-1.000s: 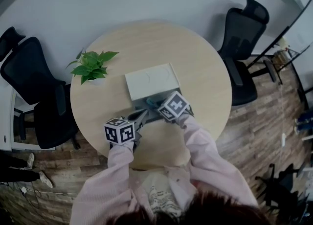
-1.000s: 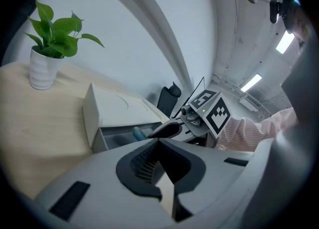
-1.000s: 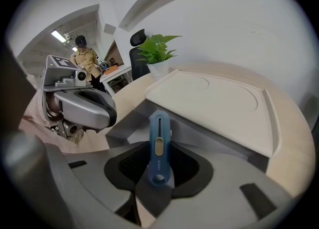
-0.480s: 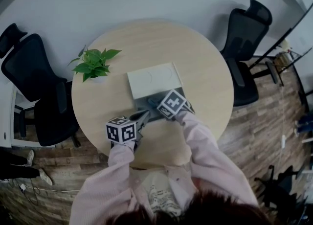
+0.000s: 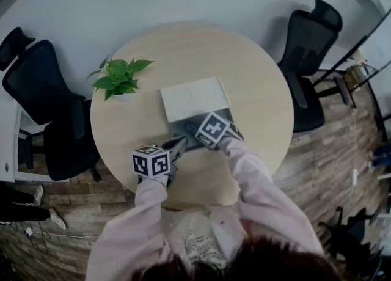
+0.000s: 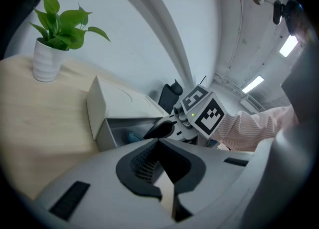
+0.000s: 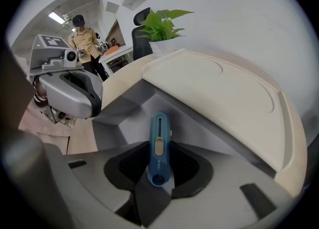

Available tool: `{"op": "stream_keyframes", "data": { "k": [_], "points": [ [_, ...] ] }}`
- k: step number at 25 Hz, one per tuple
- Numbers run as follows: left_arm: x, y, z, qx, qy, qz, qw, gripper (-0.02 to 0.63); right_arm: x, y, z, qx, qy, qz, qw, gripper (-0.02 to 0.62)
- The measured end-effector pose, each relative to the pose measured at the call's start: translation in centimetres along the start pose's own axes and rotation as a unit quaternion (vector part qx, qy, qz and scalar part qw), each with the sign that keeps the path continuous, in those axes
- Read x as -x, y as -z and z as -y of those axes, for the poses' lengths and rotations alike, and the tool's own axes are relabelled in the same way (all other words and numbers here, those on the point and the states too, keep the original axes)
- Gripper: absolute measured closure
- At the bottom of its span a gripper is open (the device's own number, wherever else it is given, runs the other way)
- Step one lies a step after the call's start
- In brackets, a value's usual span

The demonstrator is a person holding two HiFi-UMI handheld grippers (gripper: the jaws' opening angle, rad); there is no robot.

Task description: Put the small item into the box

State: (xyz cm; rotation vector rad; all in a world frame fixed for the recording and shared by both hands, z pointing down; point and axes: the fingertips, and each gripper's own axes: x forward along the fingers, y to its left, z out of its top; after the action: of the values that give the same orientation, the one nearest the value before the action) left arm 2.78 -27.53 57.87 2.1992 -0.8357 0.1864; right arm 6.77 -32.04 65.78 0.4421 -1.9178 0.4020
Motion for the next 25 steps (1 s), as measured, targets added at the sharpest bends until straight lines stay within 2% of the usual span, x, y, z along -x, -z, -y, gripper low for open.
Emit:
{"op": "stream_keyframes", "data": {
  "k": [5, 9, 13, 16, 20, 25],
  "points": [
    [0.0, 0.0, 0.2, 0.002, 0.002, 0.002, 1.0000, 0.597, 0.0, 0.0, -0.2, 0.009, 0.003, -0.009, 1.000, 0.465],
    [0.1, 0.1, 0.1, 0.004, 0.002, 0.001, 1.0000, 0.597, -0.2, -0.5, -1.9, 0.017, -0.019, -0.010, 1.000, 0.463],
    [0.3, 0.3, -0.2, 0.008, 0.000, 0.002, 1.0000, 0.597, 0.3, 0.5, -0.1, 0.029, 0.029, -0.046, 0.998, 0.463],
    [0.3, 0.3, -0.3, 0.010, 0.000, 0.003, 0.9999, 0.597, 0.0, 0.0, -1.1, 0.027, 0.007, -0.030, 0.999, 0.463],
    [0.1, 0.3, -0.3, 0.011, 0.001, 0.002, 0.9999, 0.597, 0.3, 0.8, -0.4, 0.028, 0.029, -0.050, 0.998, 0.462],
    [0.1, 0.4, -0.2, 0.012, 0.003, 0.001, 0.9999, 0.597, 0.3, 1.1, -0.6, 0.023, 0.031, -0.052, 0.998, 0.456]
  ]
}}
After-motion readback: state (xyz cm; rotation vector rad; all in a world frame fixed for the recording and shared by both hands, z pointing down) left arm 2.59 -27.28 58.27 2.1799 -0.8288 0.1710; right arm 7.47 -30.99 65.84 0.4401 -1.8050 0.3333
